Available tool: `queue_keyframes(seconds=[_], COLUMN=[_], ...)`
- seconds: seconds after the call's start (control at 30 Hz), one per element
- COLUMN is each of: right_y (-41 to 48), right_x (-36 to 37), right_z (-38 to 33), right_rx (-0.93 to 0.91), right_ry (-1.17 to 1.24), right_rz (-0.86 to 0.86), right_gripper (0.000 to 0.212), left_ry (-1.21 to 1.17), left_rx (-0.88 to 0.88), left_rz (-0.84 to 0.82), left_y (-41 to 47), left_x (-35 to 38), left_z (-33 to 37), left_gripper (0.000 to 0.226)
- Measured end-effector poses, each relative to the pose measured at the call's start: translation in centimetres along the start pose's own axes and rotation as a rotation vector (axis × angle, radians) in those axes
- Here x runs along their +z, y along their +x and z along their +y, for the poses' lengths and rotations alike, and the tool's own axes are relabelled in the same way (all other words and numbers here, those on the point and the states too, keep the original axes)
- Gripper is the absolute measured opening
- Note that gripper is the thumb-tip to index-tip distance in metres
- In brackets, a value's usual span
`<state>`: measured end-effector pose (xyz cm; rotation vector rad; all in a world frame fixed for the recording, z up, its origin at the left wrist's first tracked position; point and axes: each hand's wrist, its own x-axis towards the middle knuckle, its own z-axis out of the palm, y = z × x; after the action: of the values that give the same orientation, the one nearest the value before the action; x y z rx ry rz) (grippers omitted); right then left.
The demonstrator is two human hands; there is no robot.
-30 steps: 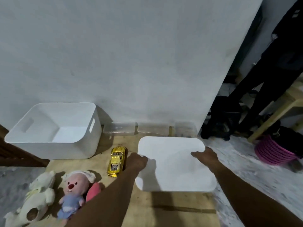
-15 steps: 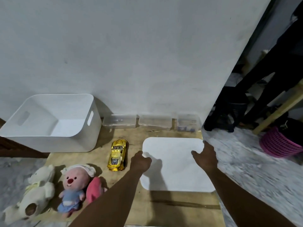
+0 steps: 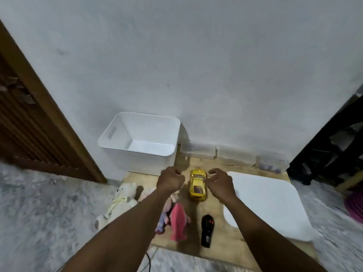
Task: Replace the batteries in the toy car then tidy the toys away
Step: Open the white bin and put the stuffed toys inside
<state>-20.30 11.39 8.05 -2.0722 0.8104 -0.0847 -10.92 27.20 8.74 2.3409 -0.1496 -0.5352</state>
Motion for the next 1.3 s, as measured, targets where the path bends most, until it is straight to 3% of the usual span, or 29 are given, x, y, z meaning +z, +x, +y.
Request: queue_keyframes(seconds=[0.17,0.3,0.47,0.63,0.8,1.03,1.1,1.23,1.3], right_y=[-3.2,-4.3,-5.0,-5.2,-5.5,-5.7,-5.8,-5.7,-5.8], right_x=[9.7,15.2,19.6,21.2,21.9,21.2,21.2,21.9,22.0], right_z=[-5.3,-6.8,-6.7,-6.3,-6.3,-7.4,-8.1,-7.8,-7.1], right_rx=[0.076,0.124,0.122,0.022,-0.085,-0.054,-0.037,0.013,0.028], right_ry=[-0.01,-0.275,-0.465,-0.637,-0.729,-0.5,-0.466,-0.445,-0.441], right_rz=[-0.184,-0.273,-0.243,-0.184,-0.145,-0.083,-0.083,-0.124,-0.127], right_gripper=[0.053,0.088,0.084,0.081,0.073,0.074,0.075,0.078,0.077], left_ry=[0.153,0.309,0.212,0.11,0.079,0.034,-0.002,0.004,0.035], left_rx=[-0.086,-0.188,-0.316,-0.278,-0.265,-0.198,-0.204,-0.226,-0.234], left_rz=[0.049,0.079,-0.14,-0.237,-0.218,-0.078,-0.127,-0.2,-0.185], left_y=[0.2,0.6,2.0,2.5,2.8,2.6,2.2,1.6,1.4], left_x=[-6.5,-9.5,-10.9,-9.8,-9.1,-11.6,-11.9,-10.5,-9.3], left_z=[-7.5,-13.3,-19.5,-22.3,-22.7,-21.7,-21.5,-21.0,-20.8], left_gripper=[0.042,0.062,0.098,0.095,0.097,0.054,0.058,0.098,0.1])
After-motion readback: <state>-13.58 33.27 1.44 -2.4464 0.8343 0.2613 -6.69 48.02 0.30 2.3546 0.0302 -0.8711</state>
